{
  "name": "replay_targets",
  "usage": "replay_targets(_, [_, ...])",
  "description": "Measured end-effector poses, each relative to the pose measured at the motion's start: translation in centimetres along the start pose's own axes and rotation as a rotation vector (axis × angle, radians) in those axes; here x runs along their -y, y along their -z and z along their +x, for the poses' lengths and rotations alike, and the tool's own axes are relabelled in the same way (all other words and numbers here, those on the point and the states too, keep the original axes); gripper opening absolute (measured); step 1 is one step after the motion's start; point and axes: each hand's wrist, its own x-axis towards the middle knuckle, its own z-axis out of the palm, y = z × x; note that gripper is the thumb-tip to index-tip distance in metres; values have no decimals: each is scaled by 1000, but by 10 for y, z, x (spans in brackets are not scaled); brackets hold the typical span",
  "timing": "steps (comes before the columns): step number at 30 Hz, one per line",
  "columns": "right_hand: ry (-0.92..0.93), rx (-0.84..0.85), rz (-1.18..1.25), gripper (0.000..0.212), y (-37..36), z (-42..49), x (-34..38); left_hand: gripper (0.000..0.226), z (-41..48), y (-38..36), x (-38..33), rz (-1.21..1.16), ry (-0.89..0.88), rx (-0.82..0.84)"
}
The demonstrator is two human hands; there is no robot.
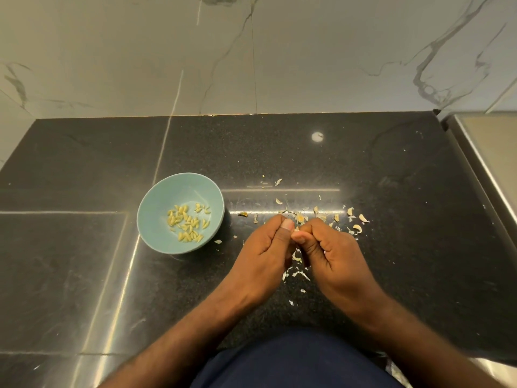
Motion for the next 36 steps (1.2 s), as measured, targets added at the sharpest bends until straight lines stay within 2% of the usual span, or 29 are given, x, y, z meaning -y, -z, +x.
replay_targets(2, [-22,-47,19,35,-1,0,2,34,0,-2,-1,-66,41,-15])
replay_targets(6, [-70,-125,110,17,4,2,12,33,2,-1,2,-144,107,-47])
replay_targets(11, [16,-103,-66,9,12,0,8,23,3,4,7,-174,67,-89])
replay_targets(15, [23,-11,-110,17,11,-1,11,18,4,10,12,-193,40,-159])
replay_targets(19, [-71,-133,55,10,10,-2,18,30,2,7,11,-422,89,-157])
replay_targets(23, [-136,-178,109,11,12,1,20,29,0,6,12,-590,150,-94])
replay_targets(30, [-199,-37,66,9,15,3,23,22,1,9,19,-369,8,-195])
replay_targets(36, [-399,-90,307,9,15,5,27,20,0,10,21,-167,-121,-166])
